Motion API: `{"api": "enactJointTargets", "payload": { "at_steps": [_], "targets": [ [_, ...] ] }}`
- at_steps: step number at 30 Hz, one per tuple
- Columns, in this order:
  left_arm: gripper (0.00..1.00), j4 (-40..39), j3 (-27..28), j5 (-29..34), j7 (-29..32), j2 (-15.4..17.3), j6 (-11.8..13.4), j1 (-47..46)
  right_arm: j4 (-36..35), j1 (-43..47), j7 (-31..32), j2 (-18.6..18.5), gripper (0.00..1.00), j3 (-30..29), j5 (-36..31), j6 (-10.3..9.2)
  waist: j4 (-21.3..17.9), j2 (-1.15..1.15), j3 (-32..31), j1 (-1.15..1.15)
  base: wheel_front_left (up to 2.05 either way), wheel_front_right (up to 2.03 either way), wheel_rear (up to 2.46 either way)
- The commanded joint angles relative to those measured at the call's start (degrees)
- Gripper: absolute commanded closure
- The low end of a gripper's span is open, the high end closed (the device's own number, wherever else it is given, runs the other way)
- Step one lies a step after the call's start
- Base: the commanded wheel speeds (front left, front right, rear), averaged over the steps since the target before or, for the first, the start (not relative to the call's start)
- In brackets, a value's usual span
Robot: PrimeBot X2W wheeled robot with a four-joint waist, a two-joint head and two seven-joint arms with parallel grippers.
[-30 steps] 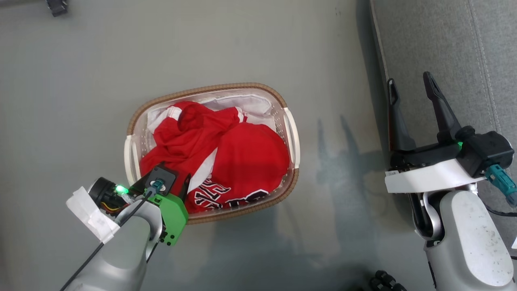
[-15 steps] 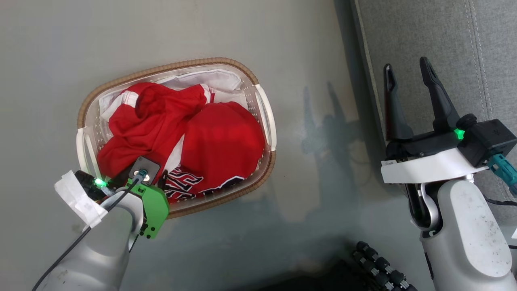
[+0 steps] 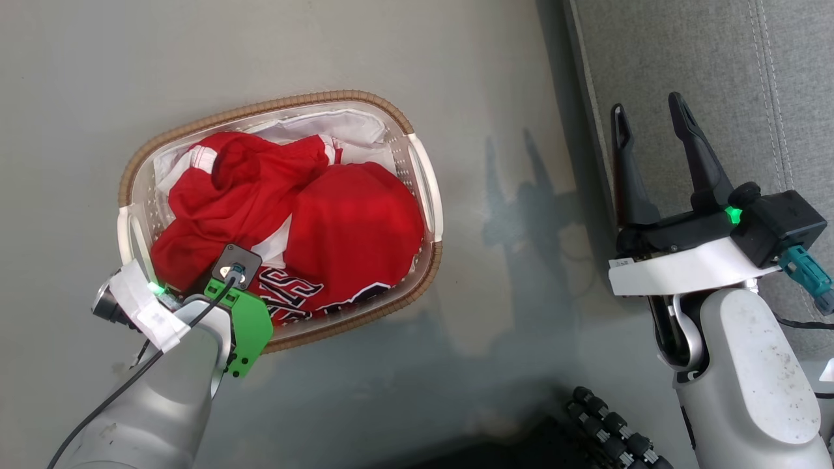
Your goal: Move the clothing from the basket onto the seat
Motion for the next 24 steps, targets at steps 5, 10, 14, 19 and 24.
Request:
{"api": "enactJointTargets", "payload": {
  "at_steps": [5,10,14,19,24],
  "targets": [
    [1.00,0.6,-0.3,-0.5,0.2,-0.1,0.2,-1.3,0.4,-0.7,-0.1,-0.2,0.00,-0.1,0.3,-0.04,-0.3,0.00,-0.1,-0.01,0.00,0.00,0.00],
    [1.00,0.5,-0.3,-1.3,-1.4,-0.8,-0.3,-1.4,1.0,-0.2,-0.1,-0.2,0.00,-0.9,0.0,-0.04,0.4,0.00,-1.4,-0.01,0.00,0.00,0.00],
    [1.00,-0.1,-0.1,-2.1,-3.6,-1.4,-0.7,-1.3,1.6,0.2,-0.1,-0.2,0.00,-1.7,-0.4,-0.04,1.5,0.00,-3.4,-0.01,0.00,0.00,0.00],
    [1.00,-2.0,0.7,-3.8,-6.4,-2.3,-1.4,-0.6,2.6,1.5,-0.1,-0.2,0.00,-2.9,-1.6,-0.04,3.3,0.00,-7.1,-0.01,0.00,0.00,0.00],
    [1.00,-5.2,0.9,-4.6,-7.7,-3.2,-2.3,0.8,4.0,3.3,-0.1,-0.2,0.00,-4.7,-3.4,-0.04,5.6,0.00,-12.4,-0.01,0.00,0.00,0.00]
  ]
}}
